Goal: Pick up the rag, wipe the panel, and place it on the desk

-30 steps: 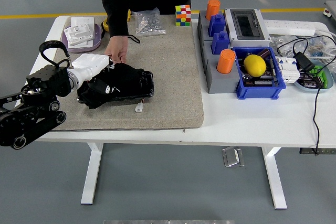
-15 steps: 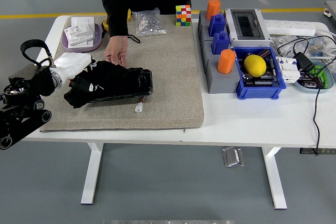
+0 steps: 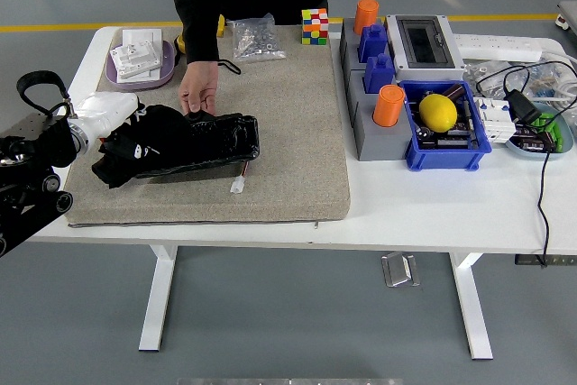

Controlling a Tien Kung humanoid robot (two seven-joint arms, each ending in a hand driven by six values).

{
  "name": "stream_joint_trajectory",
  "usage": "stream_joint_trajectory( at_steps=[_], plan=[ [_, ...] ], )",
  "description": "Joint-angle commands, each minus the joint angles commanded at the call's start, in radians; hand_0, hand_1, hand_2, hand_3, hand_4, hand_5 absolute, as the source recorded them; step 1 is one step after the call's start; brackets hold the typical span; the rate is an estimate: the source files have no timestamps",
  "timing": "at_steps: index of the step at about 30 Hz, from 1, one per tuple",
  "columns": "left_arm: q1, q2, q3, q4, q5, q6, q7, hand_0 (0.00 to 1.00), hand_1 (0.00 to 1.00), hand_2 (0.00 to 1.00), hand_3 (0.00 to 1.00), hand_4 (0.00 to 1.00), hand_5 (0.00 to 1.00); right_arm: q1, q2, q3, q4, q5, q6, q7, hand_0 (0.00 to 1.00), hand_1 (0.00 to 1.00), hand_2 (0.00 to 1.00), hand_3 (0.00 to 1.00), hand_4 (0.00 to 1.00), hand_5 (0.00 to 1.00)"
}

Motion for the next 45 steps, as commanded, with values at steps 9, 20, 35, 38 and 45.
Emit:
stream_joint_trajectory(
  at_steps=[9, 20, 35, 38, 45],
  plan=[
    [0.01, 0.027, -0.019, 0.009, 0.014, 0.002, -0.001, 0.223, 0.15, 0.462, 0.406, 0.352, 0.002, -0.001, 0.003, -0.002, -0.001, 0.004, 0.0, 0.001, 0.695, 0.653, 0.686, 0.594, 0.966, 0.428],
    [0.042, 0.053, -0.068, 0.028, 0.029, 0.005, -0.003, 0.223, 0.149, 0.461, 0.405, 0.353, 0.002, -0.001, 0.004, -0.01, 0.0, 0.019, -0.001, 0.005, 0.696, 0.652, 0.686, 0.595, 0.967, 0.429],
    [0.104, 0.057, -0.202, 0.123, 0.028, 0.029, -0.024, 0.223, 0.151, 0.461, 0.406, 0.356, 0.002, 0.009, 0.003, -0.028, 0.003, 0.042, -0.004, 0.011, 0.698, 0.653, 0.686, 0.597, 0.972, 0.434],
    [0.12, 0.047, -0.222, 0.137, 0.016, 0.037, -0.03, 0.223, 0.151, 0.461, 0.406, 0.356, 0.002, 0.012, 0.004, -0.031, 0.004, 0.044, -0.005, 0.012, 0.698, 0.653, 0.686, 0.597, 0.972, 0.434],
    [0.146, 0.008, -0.27, 0.155, -0.008, 0.054, -0.04, 0.223, 0.158, 0.461, 0.407, 0.36, 0.002, 0.019, 0.005, -0.034, 0.005, 0.045, -0.005, 0.012, 0.697, 0.652, 0.686, 0.597, 0.973, 0.434]
  ],
)
